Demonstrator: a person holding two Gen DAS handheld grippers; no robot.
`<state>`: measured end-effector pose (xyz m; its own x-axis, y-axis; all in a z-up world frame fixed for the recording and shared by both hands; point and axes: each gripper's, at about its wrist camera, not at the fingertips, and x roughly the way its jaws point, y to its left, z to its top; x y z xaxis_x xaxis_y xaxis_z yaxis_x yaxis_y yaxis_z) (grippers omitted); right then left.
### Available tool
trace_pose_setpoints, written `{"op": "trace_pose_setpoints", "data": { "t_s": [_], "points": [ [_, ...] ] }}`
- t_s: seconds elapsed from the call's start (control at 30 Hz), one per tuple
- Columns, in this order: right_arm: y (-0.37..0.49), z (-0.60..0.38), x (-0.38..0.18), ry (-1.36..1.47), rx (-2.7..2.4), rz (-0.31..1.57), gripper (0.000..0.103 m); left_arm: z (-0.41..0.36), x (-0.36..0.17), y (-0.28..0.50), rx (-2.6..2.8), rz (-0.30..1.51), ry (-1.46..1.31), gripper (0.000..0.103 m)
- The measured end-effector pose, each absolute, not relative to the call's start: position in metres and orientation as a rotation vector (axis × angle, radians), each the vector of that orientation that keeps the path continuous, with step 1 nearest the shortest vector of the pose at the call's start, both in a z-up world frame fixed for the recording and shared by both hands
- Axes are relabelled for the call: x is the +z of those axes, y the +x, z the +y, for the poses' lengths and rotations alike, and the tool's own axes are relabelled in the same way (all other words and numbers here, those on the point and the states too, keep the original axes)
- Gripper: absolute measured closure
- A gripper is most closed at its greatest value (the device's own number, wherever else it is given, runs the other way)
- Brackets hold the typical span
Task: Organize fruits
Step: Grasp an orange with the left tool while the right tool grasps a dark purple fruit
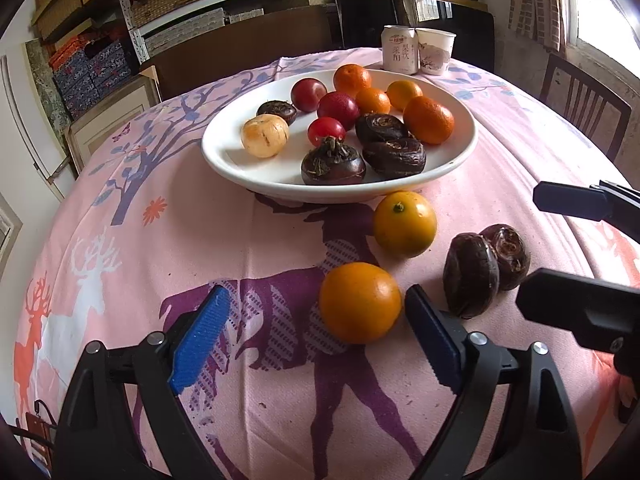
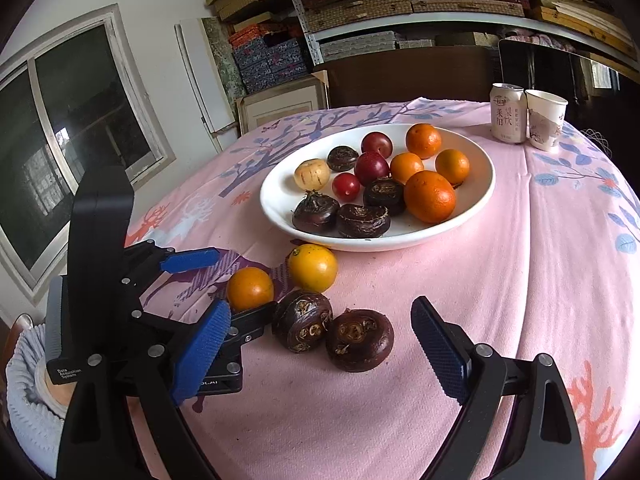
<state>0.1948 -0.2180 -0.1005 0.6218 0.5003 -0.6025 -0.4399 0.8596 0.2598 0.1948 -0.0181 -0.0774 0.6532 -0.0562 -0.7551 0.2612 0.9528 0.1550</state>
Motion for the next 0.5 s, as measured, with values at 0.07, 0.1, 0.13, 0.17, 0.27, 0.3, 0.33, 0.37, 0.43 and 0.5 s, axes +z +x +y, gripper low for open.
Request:
{"op": "trace_pose_setpoints", "data": {
  "t_s": [0.07, 0.1, 0.13, 0.17, 0.27, 0.3, 0.33, 0.37, 0.43, 0.5],
  "points": [
    [0.198, -0.219, -0.104, 0.090, 0.519, 0.746, 0.011, -0.018, -0.078, 0.194, -0.179, 0.842, 0.264, 0.014],
    [0.200, -0.221, -0.106, 0.092, 0.508, 0.761, 0.011, -0.018, -0.078, 0.194, -0.178, 0.843, 0.264, 0.013],
    [0.201, -0.222, -0.108, 0.096, 0.497, 0.774, 0.011, -0.018, -0.078, 0.195, -0.177, 0.845, 0.264, 0.012],
    [0.203, -0.225, -0.109, 0.102, 0.483, 0.785, 0.011, -0.018, -0.078, 0.195, -0.176, 0.848, 0.263, 0.012],
    [0.204, -0.236, -0.111, 0.126, 0.440, 0.795, 0.011, -0.015, -0.080, 0.197, -0.175, 0.863, 0.249, 0.012],
    [0.204, -0.241, -0.111, 0.135, 0.426, 0.789, 0.011, -0.013, -0.081, 0.199, -0.175, 0.870, 0.239, 0.012],
    [0.203, -0.245, -0.110, 0.142, 0.413, 0.784, 0.011, -0.011, -0.081, 0.200, -0.175, 0.878, 0.227, 0.012],
    [0.202, -0.248, -0.110, 0.143, 0.407, 0.780, 0.011, -0.008, -0.082, 0.202, -0.173, 0.886, 0.213, 0.012],
    [0.200, -0.248, -0.111, 0.128, 0.429, 0.787, 0.015, -0.004, -0.082, 0.203, -0.176, 0.897, 0.189, 0.012],
    [0.197, -0.240, -0.113, 0.088, 0.455, 0.802, 0.024, -0.003, -0.083, 0.204, -0.177, 0.901, 0.182, 0.012]
  ]
}}
